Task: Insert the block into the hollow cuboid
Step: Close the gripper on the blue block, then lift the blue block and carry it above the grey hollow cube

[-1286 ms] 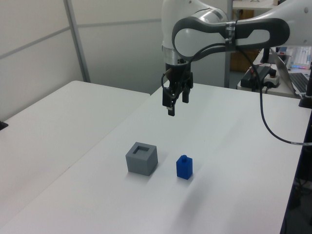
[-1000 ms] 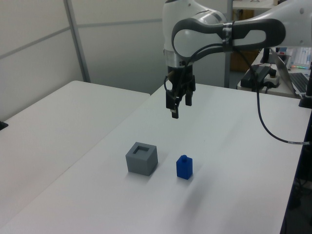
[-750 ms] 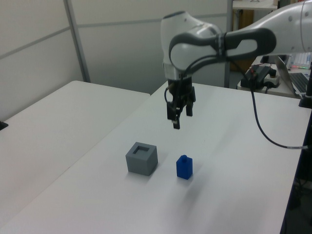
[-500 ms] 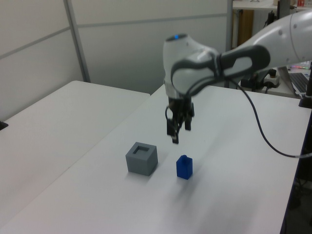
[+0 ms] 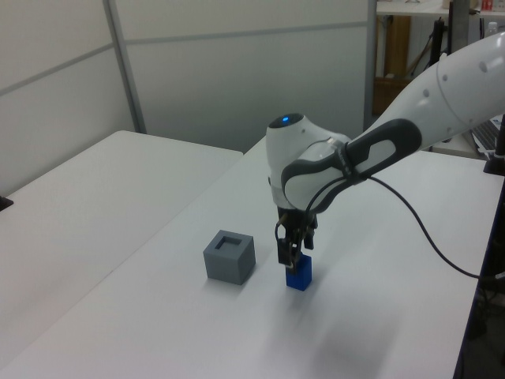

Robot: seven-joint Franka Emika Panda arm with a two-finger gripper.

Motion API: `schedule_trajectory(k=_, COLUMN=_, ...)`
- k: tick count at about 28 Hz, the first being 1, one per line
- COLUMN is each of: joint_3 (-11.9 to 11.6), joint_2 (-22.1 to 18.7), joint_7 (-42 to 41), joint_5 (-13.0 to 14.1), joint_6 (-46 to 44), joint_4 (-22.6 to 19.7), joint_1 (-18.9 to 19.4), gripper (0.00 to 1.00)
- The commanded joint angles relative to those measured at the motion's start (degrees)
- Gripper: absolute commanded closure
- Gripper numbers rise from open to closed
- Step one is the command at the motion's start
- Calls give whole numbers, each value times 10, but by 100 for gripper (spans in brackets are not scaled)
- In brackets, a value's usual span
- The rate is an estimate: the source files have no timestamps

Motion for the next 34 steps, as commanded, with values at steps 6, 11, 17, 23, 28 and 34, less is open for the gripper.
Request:
schedule_trajectory(k=6, joint_3=-4, joint_2=8, joint_7=-12, joint_5=-6, joint_6=18, joint_4=-6, joint_1=14, gripper=37)
schedule_trajectory(k=11, joint_3=-4, joint_2=3, joint_7=-1, joint_5=-6, joint_6=10, joint_4=-1, joint_1=14, gripper=93)
schedule_trajectory(k=17, joint_3=-6, joint_2=-4, joint_7=4, joint_5=1, joint_6=-104, joint_4=79, joint_1=8, gripper=100)
schedule_trajectory(k=23, joint_3=-8, joint_2=6, joint_7=-25, joint_5=18, joint_6=-200, joint_4=191, joint_1=4, gripper=100)
schedule_trajectory(k=28, joint_3=-8, joint_2=28, joint_7=-33, joint_5=25, joint_6=-194, joint_4=249, joint_1=3, gripper=100)
schedule_trajectory(k=34, joint_3=-8, joint_2=100, joint_7=-30, joint_5=34, joint_6=-192, joint_4=348, joint_1=3, gripper=100)
